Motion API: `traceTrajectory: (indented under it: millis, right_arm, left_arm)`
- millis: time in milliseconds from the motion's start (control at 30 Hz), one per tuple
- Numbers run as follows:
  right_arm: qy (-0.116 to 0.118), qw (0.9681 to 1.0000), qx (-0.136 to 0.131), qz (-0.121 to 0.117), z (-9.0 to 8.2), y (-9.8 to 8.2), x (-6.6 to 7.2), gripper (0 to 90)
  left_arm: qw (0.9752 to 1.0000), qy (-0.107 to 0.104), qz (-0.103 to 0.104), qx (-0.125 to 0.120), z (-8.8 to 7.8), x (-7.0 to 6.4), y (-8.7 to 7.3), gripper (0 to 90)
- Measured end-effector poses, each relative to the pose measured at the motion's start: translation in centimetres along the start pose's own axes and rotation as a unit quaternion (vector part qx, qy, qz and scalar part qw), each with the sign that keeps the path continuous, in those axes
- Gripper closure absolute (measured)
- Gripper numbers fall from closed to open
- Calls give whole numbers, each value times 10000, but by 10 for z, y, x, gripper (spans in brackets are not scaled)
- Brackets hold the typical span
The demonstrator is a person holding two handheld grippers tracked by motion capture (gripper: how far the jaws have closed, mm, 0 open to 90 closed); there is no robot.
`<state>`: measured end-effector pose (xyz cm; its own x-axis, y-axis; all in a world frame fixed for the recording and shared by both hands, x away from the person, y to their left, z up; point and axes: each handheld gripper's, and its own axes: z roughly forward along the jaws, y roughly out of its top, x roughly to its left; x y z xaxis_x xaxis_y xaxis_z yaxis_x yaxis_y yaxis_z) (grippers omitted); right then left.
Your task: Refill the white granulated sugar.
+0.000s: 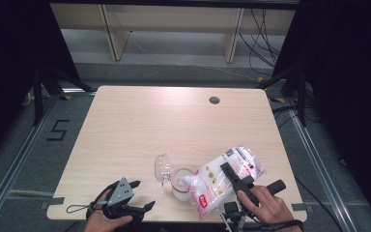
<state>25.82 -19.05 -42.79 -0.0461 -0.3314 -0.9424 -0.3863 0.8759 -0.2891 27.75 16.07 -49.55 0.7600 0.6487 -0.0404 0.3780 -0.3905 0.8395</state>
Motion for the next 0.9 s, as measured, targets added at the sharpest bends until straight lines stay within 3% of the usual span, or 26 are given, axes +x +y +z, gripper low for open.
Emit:
traceTrajectory:
  millis: [67,167,267,300,467,500,600,733,800,900]
  right_arm:
    - [50,10000,44,-14,0,0,0,625]
    - [-7,10000,33,7,0,-1,0,626]
    - [38,10000,49,43,0,-1,1,627]
    - [33,10000,43,38,0,-1,1,627]
    - [22,10000,3,-25,1,-2,1,629]
    - [26,10000,4,-27,1,-2,1,629]
    - [23,10000,-5,-16,1,-1,1,630]
    - [69,9999,53,94,0,-1,2,630]
    - [71,9999,48,89,0,-2,2,630]
    - [24,10000,-43,22,0,-2,0,631]
  left_arm:
    - [10000,-4,-4,-4,0,0,0,164]
    - [9999,-20,154,-10,0,1,1,164]
    - [9999,-19,160,5,0,2,1,164]
    - [10000,6,9,12,0,0,0,164]
    - [9999,-16,158,2,0,2,1,164]
    - [10000,17,-15,8,0,0,0,164]
    - [10000,0,-34,-13,0,0,0,164]
    - [10000,-1,25,0,0,0,0,164]
    - [9998,-16,179,0,0,2,1,164]
    - [9999,-12,167,4,0,2,1,164]
